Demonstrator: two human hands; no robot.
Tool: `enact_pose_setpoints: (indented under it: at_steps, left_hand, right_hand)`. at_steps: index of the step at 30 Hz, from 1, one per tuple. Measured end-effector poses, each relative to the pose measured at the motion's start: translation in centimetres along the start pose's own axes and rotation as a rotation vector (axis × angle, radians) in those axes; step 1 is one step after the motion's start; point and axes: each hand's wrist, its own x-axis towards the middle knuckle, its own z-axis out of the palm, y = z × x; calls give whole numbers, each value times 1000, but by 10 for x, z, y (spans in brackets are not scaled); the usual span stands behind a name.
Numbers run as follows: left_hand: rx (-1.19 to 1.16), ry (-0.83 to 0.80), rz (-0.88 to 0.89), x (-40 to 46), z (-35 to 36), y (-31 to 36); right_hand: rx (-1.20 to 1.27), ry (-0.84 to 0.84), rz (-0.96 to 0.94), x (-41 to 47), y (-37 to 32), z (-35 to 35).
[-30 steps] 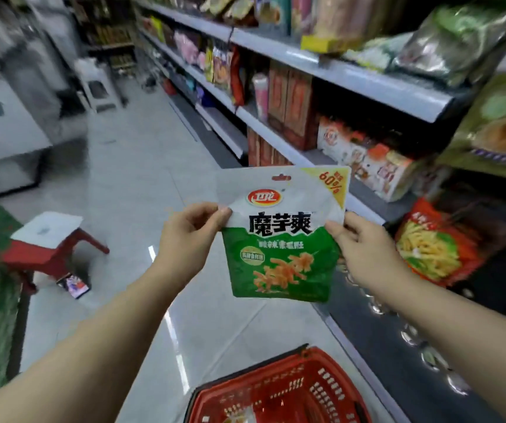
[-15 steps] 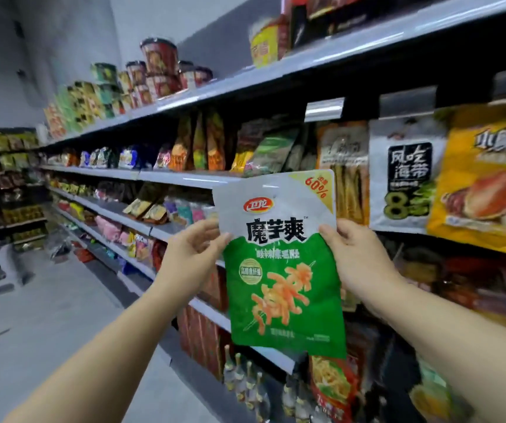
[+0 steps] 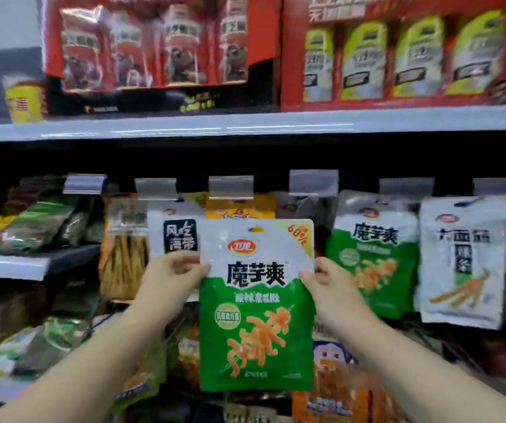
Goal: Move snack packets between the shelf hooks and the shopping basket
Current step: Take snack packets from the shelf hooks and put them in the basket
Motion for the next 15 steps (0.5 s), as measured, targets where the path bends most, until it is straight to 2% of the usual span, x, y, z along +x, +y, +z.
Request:
enact_pose_setpoints:
  at_steps: [8, 13, 15]
  left_hand:
    - [-51, -213, 5, 37, 184, 28]
    - [-148, -165, 106, 50, 240, 54]
    - [-187, -144, 123, 57, 251, 58]
  right_hand:
    - [-143, 316, 142, 26, 57, -147]
    - [-141, 434, 40, 39, 63, -195]
    - [-105, 413, 5, 47, 60, -207]
